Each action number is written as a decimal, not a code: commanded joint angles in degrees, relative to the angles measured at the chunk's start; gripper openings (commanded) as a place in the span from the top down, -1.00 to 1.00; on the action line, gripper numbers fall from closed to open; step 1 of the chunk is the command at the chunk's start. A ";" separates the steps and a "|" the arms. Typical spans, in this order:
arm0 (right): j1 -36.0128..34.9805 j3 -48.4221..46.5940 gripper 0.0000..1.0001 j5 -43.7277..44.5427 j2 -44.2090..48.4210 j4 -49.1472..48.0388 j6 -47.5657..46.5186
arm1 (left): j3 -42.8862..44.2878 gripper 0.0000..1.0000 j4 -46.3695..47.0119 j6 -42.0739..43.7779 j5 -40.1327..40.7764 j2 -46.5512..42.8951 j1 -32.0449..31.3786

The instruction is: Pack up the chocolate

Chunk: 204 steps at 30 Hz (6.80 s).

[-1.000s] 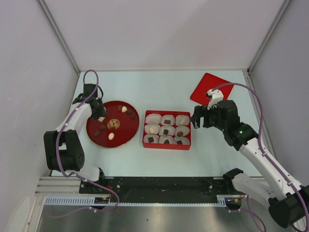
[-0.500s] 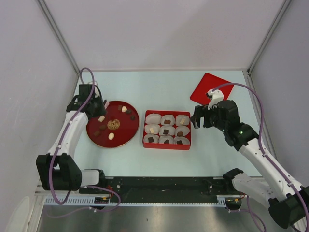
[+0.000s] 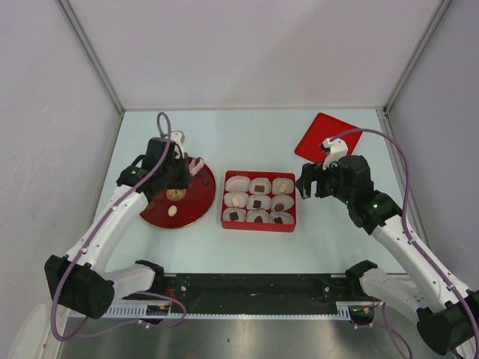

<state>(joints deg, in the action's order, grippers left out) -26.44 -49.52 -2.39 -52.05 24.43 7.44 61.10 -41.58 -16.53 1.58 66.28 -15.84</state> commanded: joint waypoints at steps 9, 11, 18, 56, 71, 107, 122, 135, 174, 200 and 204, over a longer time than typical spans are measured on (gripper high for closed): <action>-0.28 0.21 -0.79 0.55 1.34 -1.84 -0.41 | 6.65 0.99 -1.57 -6.32 5.53 4.98 -21.42; -0.20 0.21 -0.78 0.55 1.25 -1.92 -0.32 | 7.89 0.99 -2.10 -6.49 7.55 6.75 -24.31; -0.46 0.21 -0.79 1.07 1.52 -1.57 -0.50 | 11.14 0.94 -2.89 -7.02 10.10 14.04 -27.76; -0.46 0.21 -0.79 2.39 0.99 -1.31 -1.47 | 18.79 0.29 -5.44 -5.96 12.74 26.27 -28.20; -0.46 0.21 -0.79 2.39 1.34 -1.22 -1.82 | 22.22 0.43 -5.70 -6.49 16.25 19.42 -27.59; -0.02 0.21 -0.79 3.10 -0.95 -2.45 -1.90 | -5.39 0.99 28.39 -2.82 2.56 5.33 27.00; 0.33 0.56 -0.79 3.01 -3.23 -2.72 -4.45 | 12.89 0.96 39.91 14.15 -10.36 33.90 27.08; 0.86 0.56 -0.78 3.10 -5.95 -2.98 -6.30 | 32.15 0.56 26.48 25.75 -13.54 53.51 28.84; 11.66 -3.48 -0.96 6.69 -11.84 -2.45 5.91 | 25.39 -0.53 19.88 18.56 -2.64 35.61 25.43; 31.97 -29.40 -0.56 10.22 -54.99 -2.71 16.64 | -19.34 -0.99 18.99 2.47 -12.05 -19.43 9.68; 31.97 -34.23 -0.30 10.30 -60.52 -1.93 16.11 | -21.99 -0.99 20.48 2.74 -11.52 -19.96 9.68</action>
<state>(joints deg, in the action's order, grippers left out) 5.37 -78.06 7.31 -108.75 23.05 23.62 41.01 -22.37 -13.13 -9.65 47.29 -5.82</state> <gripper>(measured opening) 0.719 0.996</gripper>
